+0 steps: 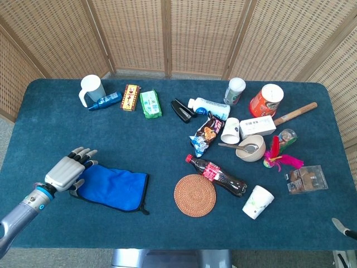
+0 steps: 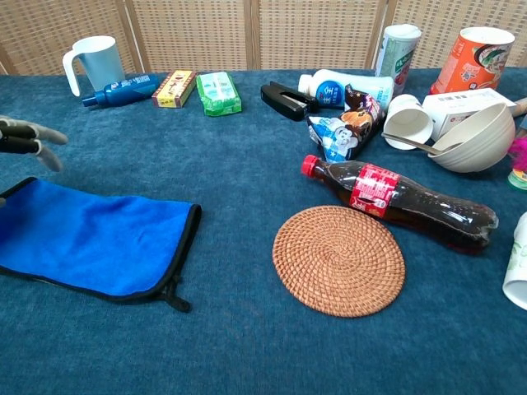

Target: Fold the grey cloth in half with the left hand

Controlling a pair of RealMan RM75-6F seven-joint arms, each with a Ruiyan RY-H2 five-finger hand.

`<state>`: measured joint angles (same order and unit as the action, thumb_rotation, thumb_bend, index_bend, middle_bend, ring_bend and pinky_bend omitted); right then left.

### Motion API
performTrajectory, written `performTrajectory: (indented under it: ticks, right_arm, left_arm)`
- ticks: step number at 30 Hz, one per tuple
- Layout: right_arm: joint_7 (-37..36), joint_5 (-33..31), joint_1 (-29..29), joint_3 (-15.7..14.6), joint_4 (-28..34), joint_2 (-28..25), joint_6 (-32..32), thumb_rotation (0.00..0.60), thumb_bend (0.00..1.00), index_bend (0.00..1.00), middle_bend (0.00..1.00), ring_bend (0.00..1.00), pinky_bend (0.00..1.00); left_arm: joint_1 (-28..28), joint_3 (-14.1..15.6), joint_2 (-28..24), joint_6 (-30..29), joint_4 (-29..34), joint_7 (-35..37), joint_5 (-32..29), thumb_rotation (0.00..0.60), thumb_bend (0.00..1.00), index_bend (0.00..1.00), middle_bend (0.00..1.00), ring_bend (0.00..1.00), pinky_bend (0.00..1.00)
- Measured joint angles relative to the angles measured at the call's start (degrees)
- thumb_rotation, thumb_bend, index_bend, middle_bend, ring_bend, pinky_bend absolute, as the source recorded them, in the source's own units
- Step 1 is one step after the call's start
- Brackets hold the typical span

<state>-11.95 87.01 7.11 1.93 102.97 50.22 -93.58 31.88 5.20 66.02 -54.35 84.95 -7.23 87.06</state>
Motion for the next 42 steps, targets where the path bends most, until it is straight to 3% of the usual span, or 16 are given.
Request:
performTrajectory:
  ticks: [12,29,42]
  right_arm:
    - [0.4,0.2,-0.1,-0.1,0.1,0.1,0.2,0.6,0.0,0.0,0.0,0.0,0.0]
    - [0.5,1.0,-0.1,-0.4,0.1,0.2,-0.1,0.6,0.0,0.0,0.0,0.0,0.0]
    - [-0.3,2.8,0.3,-0.8,0.3,-0.1,-1.5,0.6,0.0,0.0,0.0,0.0,0.0]
  left_arm:
    - [-3.1,1.7,1.3,-0.8,-3.7,1.6,-0.8,0.6,0.46,0.2,0.0,0.0,0.11]
    - [-10.1,-1.9,0.8,-14.0,-2.7,6.6,-2.7,0.6,0.46,0.17,0.0,0.0,0.09]
    - [-16.2,-1.8,-1.1,-20.0,1.2,8.4,-4.4,0.6,0.46,0.17,0.0,0.0,0.05]
